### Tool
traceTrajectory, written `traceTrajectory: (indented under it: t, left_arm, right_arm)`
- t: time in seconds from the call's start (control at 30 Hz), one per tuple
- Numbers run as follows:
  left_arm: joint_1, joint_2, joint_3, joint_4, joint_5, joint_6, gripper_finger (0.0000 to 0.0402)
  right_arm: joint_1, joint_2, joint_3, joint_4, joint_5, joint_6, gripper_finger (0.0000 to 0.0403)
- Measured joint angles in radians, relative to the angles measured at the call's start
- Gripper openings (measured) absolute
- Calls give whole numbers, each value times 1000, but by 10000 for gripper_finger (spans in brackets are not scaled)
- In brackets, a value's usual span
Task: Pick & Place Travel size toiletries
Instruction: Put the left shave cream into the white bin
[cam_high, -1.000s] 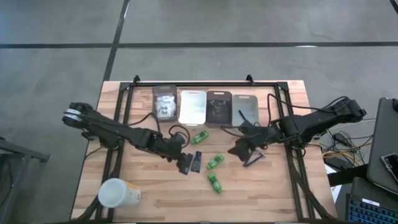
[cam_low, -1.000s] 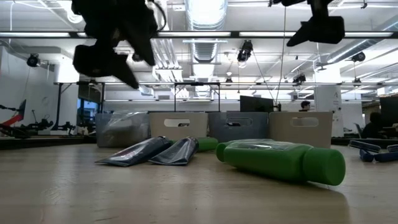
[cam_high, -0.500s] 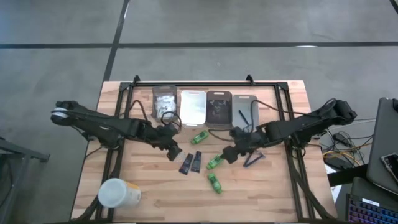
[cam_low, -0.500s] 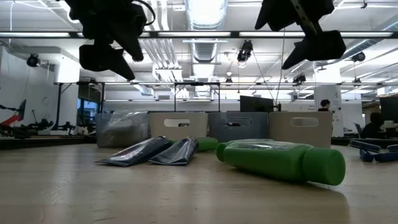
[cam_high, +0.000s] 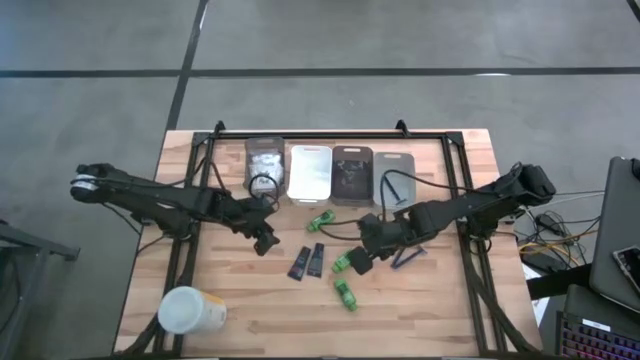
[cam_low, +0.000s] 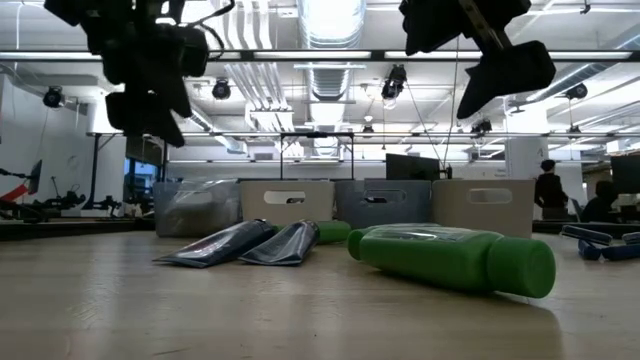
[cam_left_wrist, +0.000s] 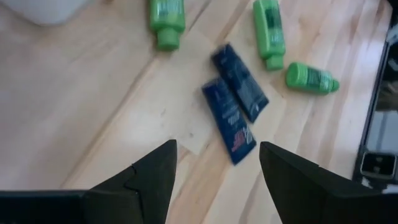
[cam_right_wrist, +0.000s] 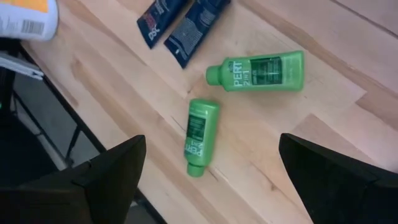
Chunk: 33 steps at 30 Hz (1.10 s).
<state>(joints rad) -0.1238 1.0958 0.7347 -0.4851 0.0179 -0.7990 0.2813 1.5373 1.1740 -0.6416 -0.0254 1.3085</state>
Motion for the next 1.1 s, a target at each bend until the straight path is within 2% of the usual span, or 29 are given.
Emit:
traceTrajectory:
  t: [0.33, 0.53, 0.77, 1.1]
  left_arm:
    - [0, -10, -69, 79, 11, -86, 233]
    - [0, 30, -71, 135, -46, -178, 233]
    - [-4, 139, -56, 205, -50, -297, 232]
    - [-26, 368, 113, 152, -50, -376, 229]
  right_arm:
    - [-22, -22, -11, -115, 49, 3, 363]
    - [-48, -22, -13, -216, 31, -40, 363]
    - [-51, -24, -17, -355, 28, -180, 363]
    - [-90, -46, -24, -506, 38, -374, 363]
